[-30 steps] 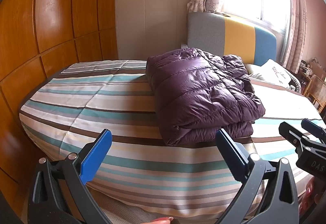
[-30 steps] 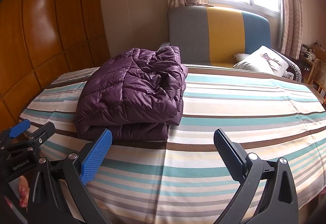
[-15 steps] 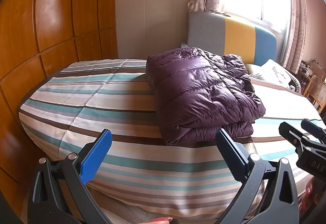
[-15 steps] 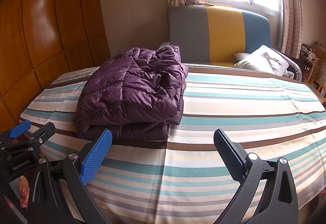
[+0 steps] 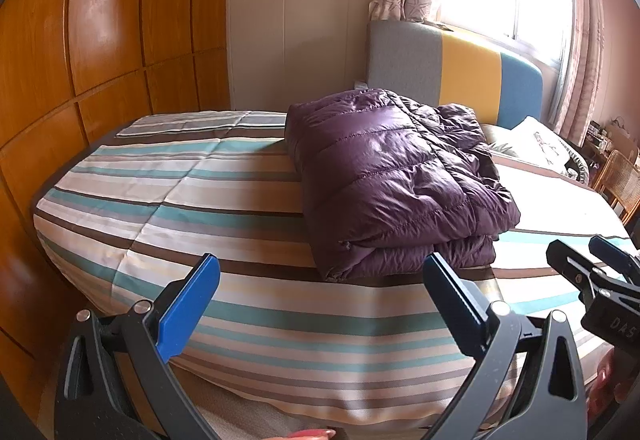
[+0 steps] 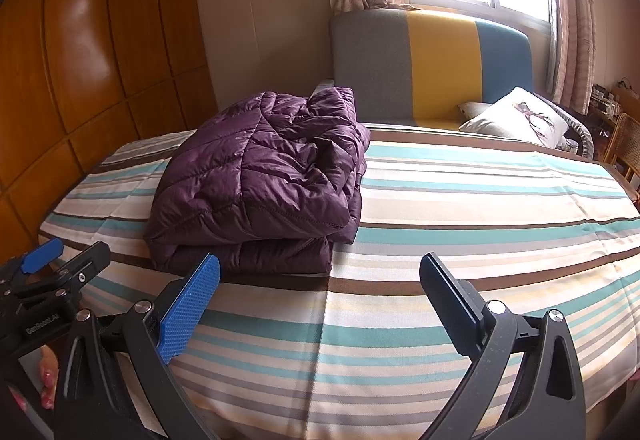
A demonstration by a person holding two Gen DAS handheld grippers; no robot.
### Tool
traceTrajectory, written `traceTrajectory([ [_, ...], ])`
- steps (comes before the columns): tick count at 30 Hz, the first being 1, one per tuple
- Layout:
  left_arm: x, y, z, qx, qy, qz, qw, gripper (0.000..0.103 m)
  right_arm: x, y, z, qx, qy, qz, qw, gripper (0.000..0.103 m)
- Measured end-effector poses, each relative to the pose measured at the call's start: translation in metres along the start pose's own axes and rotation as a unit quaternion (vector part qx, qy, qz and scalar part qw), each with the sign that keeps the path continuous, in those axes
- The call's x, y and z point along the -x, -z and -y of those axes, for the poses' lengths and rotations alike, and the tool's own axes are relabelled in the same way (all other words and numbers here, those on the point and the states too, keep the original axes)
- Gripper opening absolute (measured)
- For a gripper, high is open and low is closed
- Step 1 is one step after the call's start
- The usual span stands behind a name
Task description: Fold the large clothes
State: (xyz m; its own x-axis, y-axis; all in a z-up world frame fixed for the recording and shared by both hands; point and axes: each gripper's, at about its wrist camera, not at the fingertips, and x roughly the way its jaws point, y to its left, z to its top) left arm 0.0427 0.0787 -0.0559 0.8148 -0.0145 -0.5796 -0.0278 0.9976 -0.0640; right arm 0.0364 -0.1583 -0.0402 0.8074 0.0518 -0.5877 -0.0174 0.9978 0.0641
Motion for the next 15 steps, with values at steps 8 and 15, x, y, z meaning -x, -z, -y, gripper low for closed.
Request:
traceTrajectory([
  [8,0.0001,0.0007,0.0014,0.0,0.0,0.0,1.0,0.101,-0.0015,-0.0008,-0.0008,-0.002,0.0,-0.001,1.0,0.1],
  [15,0.0011,0.0027,0.0026,0.002,0.006,-0.004,1.0,0.101,-0.0025,-0.0002,-0.001,-0.002,0.0,-0.003,1.0,0.1],
])
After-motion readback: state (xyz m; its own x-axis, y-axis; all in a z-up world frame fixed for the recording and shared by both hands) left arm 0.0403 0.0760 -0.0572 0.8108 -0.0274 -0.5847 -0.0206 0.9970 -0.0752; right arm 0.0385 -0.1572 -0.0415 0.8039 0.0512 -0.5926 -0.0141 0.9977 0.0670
